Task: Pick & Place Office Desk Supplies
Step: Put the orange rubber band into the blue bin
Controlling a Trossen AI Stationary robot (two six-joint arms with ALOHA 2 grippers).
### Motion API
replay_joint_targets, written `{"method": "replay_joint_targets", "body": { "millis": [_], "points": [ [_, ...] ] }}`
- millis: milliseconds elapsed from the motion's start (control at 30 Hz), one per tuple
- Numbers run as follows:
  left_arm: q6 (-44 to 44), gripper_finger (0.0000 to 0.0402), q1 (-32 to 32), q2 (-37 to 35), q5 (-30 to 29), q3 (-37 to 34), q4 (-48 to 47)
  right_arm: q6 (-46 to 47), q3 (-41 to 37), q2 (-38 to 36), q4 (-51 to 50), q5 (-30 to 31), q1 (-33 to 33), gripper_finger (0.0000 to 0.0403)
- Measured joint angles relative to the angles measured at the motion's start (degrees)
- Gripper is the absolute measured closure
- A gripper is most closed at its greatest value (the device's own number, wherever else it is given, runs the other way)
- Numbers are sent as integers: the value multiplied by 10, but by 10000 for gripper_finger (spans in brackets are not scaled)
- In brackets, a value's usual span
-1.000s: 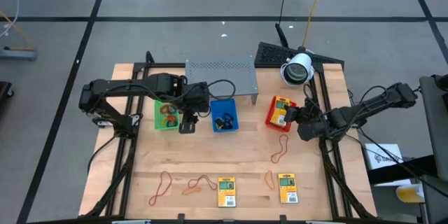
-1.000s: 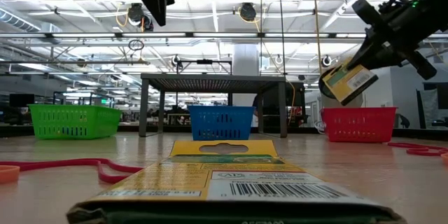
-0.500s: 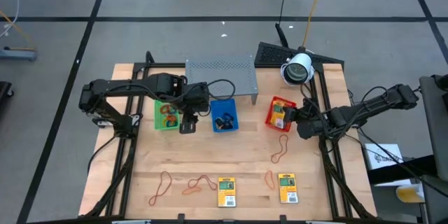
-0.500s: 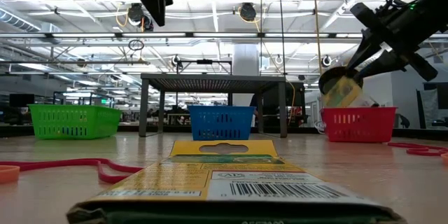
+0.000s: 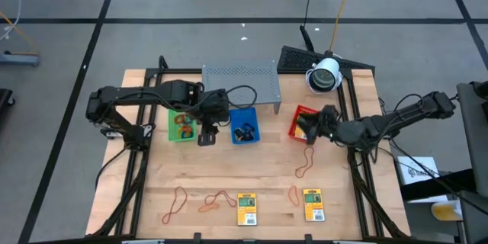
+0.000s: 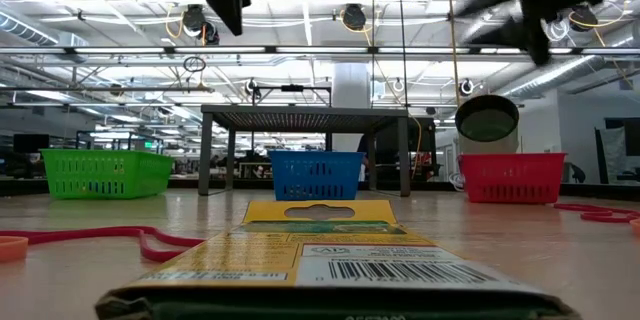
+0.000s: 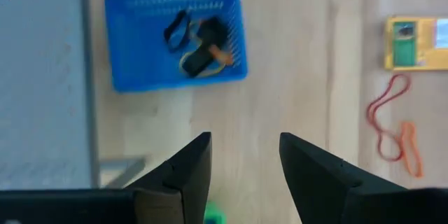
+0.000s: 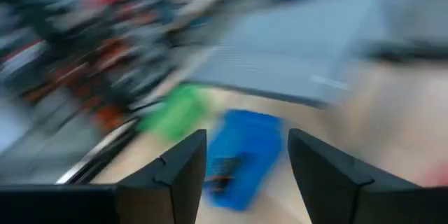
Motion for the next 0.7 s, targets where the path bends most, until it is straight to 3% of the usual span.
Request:
{"method": "replay_joint_targets", "body": {
  "millis": [133,233,333,500,600,700],
  "points": [
    [11,227,-16,0,78,-37,68,-249,0,15,183,-236,23,219],
    [-25,227,-34,0,125,-85,179,-331,1,26,250,-381,44,226],
    [-87,227,-61,1,150,-145,313,-374,1,32,241,-463,62,233],
    [-157,227,-125,1,167,-231,457,-387,0,50,216,-478,78,238],
    [-198,227,-161,1,135,-253,448,-388,0,72,215,-448,77,238],
    [-239,227,-205,1,61,-263,401,-388,0,87,216,-405,72,238]
  ]
}}
